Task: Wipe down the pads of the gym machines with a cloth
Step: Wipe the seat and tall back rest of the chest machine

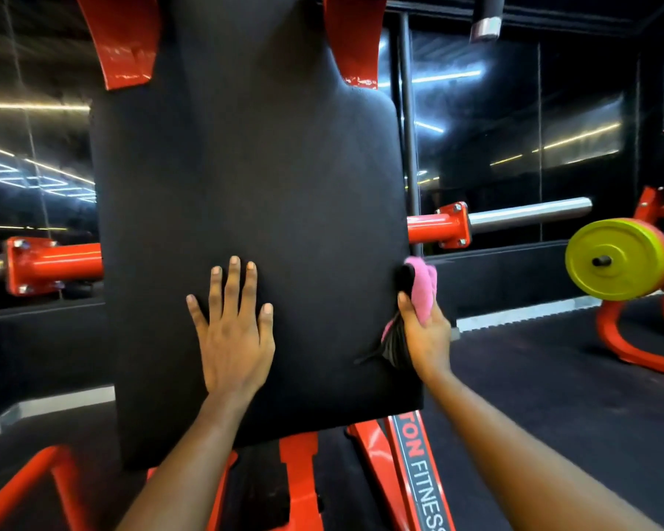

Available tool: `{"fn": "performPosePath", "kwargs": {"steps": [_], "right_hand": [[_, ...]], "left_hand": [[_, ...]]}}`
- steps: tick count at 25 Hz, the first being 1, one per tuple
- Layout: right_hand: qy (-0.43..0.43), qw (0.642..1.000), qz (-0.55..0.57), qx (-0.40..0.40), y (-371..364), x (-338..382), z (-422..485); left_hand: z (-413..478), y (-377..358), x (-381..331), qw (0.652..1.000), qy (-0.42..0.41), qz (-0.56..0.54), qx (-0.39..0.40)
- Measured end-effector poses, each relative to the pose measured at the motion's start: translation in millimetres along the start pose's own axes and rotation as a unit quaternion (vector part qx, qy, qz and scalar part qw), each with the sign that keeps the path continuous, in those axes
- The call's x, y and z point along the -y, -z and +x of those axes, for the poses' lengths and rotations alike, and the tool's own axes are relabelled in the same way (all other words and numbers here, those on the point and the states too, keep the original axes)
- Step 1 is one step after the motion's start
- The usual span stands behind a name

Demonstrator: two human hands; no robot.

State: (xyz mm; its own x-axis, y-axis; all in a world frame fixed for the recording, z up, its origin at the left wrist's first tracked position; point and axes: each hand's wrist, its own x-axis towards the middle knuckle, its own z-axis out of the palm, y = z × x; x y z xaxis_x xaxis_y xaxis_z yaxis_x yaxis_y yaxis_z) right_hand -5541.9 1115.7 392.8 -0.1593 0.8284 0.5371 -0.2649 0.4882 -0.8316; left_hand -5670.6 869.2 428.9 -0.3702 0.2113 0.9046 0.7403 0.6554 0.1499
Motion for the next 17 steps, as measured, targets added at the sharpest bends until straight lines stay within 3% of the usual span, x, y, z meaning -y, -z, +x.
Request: {"fn": "performPosePath", "kwargs": {"steps": [3,11,17], "right_hand": [[-0.104,0.994,0.005,0.045,23.3,-47.5,-41.5],[-0.008,0.999,-0.036,0.001,-20.7,62.7,36.7],[-0.079,0.992,-0.054,-0.086,-6.7,-13.7,-38.7]], "left_hand": [[1.6,1.8,0.9,1.0,-0.001,0.007,0.008],[1.3,-1.3,7.9,1.0,-0.012,0.012,0.001],[0.4,-3.7,2.8,1.0,-0.012,0.009,-0.013]]}}
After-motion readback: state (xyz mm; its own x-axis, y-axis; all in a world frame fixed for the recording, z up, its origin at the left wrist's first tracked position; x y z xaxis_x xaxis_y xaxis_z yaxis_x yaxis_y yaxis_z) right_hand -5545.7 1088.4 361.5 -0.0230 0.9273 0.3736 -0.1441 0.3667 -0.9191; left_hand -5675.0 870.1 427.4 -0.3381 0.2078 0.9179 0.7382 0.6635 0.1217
